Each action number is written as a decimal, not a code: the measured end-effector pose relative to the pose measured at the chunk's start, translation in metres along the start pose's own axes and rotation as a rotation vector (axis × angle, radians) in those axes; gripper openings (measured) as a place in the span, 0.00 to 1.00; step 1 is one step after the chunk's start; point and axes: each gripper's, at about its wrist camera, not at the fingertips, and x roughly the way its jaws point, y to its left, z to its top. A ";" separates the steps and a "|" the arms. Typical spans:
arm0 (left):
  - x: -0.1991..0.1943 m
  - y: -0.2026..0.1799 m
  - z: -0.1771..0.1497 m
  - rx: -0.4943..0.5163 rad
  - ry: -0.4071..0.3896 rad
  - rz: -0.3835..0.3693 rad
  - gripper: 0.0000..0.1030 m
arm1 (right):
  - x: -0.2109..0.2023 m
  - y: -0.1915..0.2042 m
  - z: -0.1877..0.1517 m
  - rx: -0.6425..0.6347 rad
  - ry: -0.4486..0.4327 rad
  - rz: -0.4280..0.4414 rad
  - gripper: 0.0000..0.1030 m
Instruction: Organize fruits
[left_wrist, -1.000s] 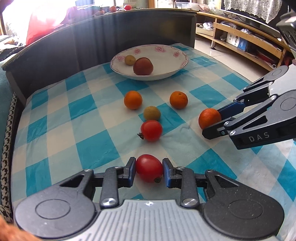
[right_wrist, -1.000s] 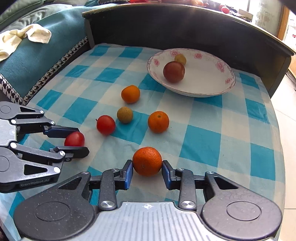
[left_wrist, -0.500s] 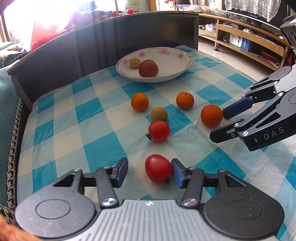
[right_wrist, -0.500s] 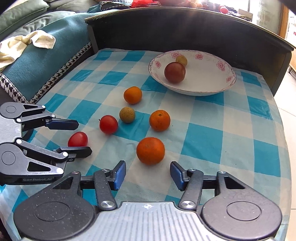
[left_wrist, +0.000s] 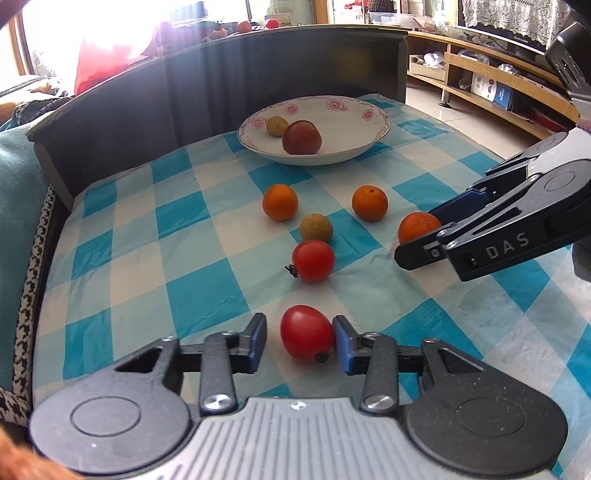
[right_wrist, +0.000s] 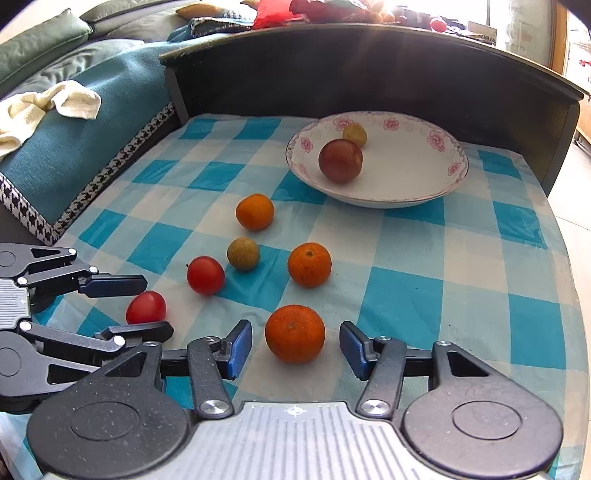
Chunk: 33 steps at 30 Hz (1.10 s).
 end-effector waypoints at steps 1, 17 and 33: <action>0.000 -0.001 0.001 0.000 0.007 -0.008 0.39 | 0.000 0.001 0.000 -0.004 -0.004 -0.004 0.46; -0.010 -0.005 0.041 -0.014 -0.045 -0.003 0.38 | -0.019 -0.001 0.010 -0.009 -0.049 -0.032 0.26; 0.026 0.002 0.116 -0.049 -0.102 0.036 0.38 | -0.027 -0.028 0.061 0.079 -0.156 -0.066 0.26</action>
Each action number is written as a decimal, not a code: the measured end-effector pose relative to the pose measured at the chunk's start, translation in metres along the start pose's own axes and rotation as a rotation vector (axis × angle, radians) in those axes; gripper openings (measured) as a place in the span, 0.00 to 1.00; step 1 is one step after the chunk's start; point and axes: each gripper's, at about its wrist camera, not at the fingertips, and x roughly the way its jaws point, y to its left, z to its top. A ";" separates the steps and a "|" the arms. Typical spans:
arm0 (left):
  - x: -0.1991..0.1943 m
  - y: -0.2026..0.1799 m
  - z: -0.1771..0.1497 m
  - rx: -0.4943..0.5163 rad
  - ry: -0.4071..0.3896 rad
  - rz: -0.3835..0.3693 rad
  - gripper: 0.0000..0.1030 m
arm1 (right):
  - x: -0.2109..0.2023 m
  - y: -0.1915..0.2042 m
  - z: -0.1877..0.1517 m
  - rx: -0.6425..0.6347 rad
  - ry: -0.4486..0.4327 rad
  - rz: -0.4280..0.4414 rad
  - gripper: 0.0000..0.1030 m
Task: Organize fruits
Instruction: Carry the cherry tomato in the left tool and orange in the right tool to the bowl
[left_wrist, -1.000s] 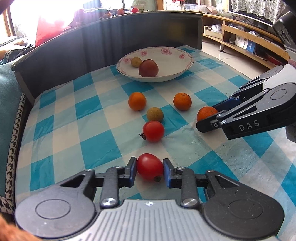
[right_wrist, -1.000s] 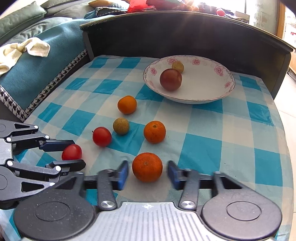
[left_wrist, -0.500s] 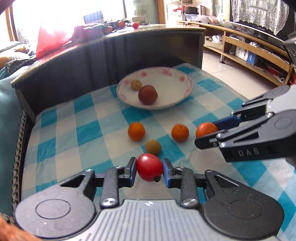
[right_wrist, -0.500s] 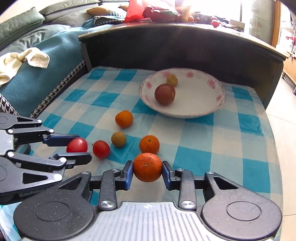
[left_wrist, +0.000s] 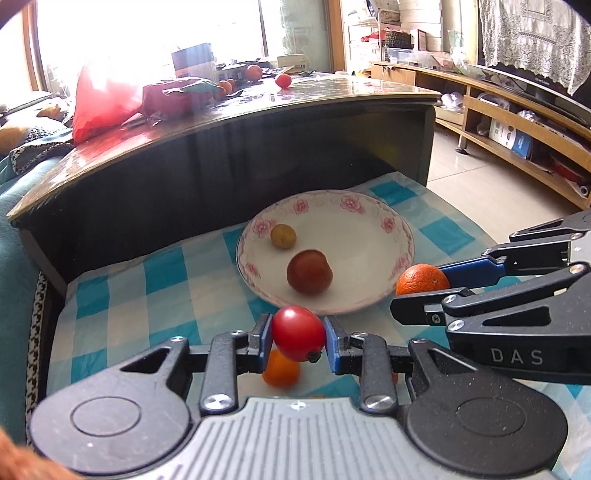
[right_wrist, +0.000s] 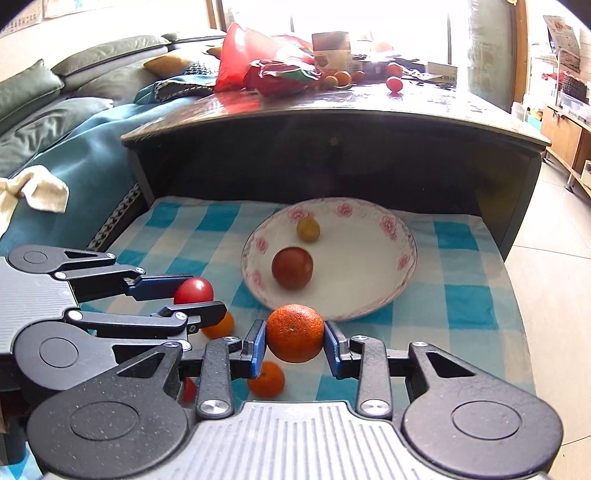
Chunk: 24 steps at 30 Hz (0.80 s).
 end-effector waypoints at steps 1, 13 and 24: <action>0.004 0.001 0.003 -0.001 -0.001 0.005 0.38 | 0.002 -0.001 0.003 0.004 -0.002 -0.002 0.26; 0.036 0.007 0.022 -0.008 0.006 0.013 0.38 | 0.027 -0.014 0.019 0.037 -0.001 -0.044 0.26; 0.049 0.005 0.023 -0.006 0.019 0.023 0.38 | 0.041 -0.023 0.023 0.039 0.010 -0.062 0.27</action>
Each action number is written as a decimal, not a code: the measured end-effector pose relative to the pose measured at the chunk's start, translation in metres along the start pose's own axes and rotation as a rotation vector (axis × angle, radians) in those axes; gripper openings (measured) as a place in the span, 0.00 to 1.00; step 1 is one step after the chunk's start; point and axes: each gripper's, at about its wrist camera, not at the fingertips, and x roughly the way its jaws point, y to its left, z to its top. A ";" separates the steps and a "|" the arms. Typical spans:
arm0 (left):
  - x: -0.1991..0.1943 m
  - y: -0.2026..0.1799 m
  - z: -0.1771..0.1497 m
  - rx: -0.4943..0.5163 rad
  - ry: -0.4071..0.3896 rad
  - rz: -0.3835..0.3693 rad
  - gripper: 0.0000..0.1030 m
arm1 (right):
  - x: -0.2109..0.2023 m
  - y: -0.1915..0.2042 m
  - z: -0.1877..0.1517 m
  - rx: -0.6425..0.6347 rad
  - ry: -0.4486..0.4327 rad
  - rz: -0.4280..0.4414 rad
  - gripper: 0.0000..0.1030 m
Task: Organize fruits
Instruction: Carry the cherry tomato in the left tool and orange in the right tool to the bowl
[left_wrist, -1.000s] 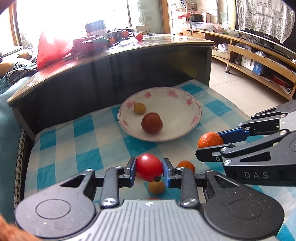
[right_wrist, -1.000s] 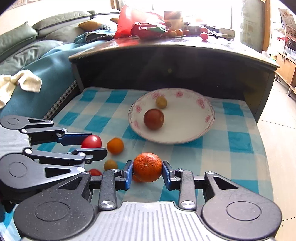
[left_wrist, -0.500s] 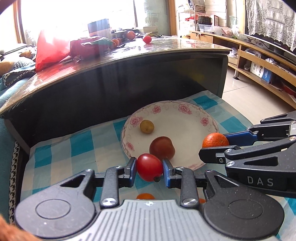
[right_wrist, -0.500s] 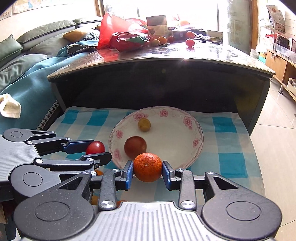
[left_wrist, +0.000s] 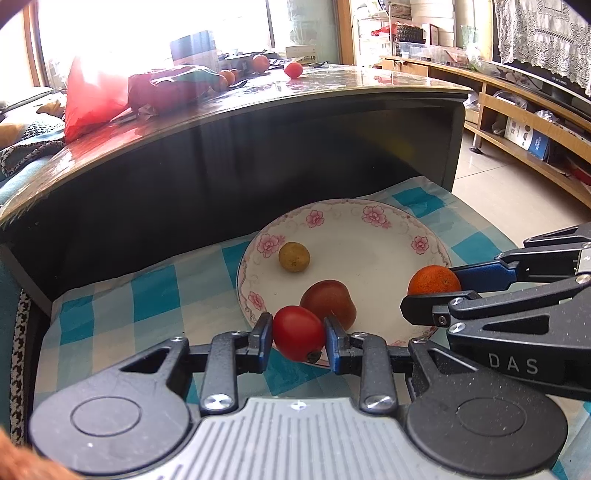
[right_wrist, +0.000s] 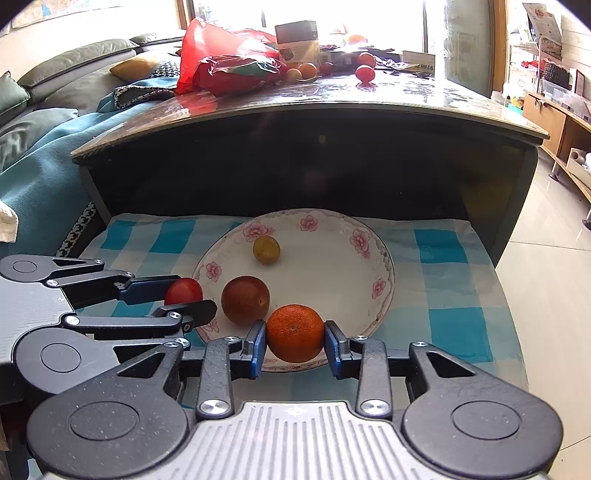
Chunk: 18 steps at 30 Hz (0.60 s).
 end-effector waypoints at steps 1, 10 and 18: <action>0.002 0.000 0.000 0.000 0.003 0.003 0.38 | 0.002 0.000 0.000 -0.003 0.000 -0.001 0.27; 0.017 -0.002 0.000 0.015 0.011 0.000 0.38 | 0.018 -0.005 0.000 -0.010 0.020 -0.010 0.27; 0.020 -0.001 0.006 0.006 -0.024 -0.011 0.38 | 0.027 -0.012 0.001 0.005 0.024 -0.016 0.28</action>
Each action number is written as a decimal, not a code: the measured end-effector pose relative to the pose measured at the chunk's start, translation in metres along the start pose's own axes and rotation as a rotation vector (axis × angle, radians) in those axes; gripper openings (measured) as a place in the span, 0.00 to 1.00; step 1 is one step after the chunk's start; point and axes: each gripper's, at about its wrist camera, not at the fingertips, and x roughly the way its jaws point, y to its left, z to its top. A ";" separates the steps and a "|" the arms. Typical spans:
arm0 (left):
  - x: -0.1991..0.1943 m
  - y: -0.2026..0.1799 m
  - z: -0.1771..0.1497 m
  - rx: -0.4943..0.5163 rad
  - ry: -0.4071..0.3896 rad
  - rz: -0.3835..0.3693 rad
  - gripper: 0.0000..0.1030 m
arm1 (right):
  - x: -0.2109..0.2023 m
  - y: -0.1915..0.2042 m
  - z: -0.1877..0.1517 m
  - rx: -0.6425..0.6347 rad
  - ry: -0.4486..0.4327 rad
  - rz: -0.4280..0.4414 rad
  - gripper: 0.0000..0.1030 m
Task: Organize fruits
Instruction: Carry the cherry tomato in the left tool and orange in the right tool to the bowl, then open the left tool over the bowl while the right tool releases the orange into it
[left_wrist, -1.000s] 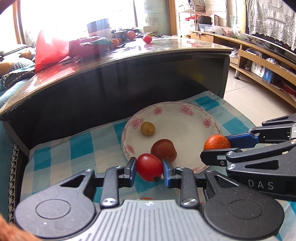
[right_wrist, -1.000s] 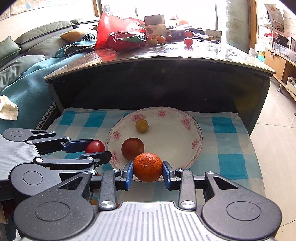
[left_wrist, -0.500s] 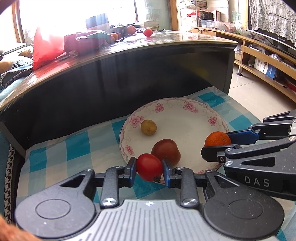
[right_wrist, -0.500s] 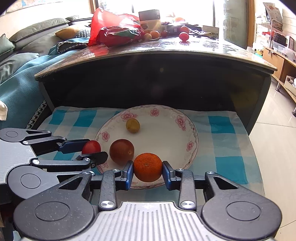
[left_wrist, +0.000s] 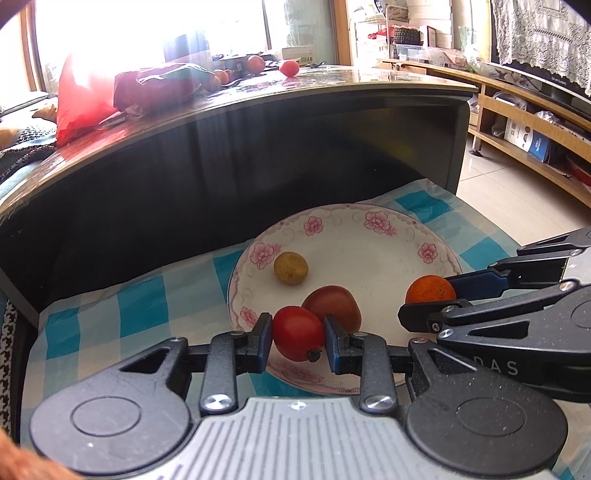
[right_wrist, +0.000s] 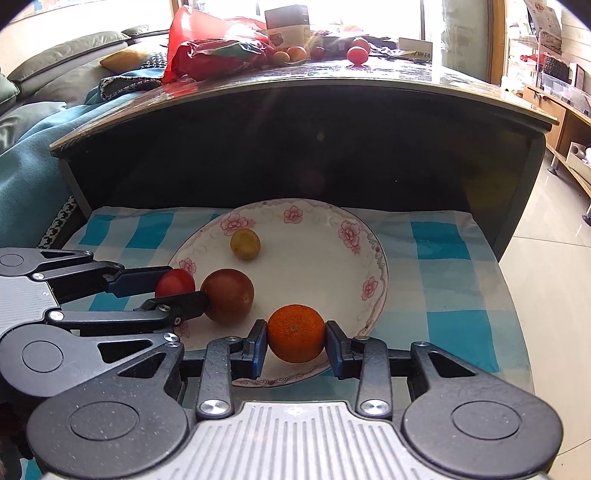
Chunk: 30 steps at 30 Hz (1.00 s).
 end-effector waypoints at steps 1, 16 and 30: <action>0.000 0.001 0.001 -0.005 -0.004 -0.002 0.38 | 0.001 0.000 0.001 0.002 0.000 0.000 0.29; 0.013 0.013 0.015 -0.104 -0.052 -0.052 0.39 | 0.010 -0.008 0.009 0.024 -0.024 0.006 0.31; 0.014 0.017 0.018 -0.125 -0.053 -0.047 0.41 | 0.011 -0.011 0.011 0.031 -0.046 -0.003 0.36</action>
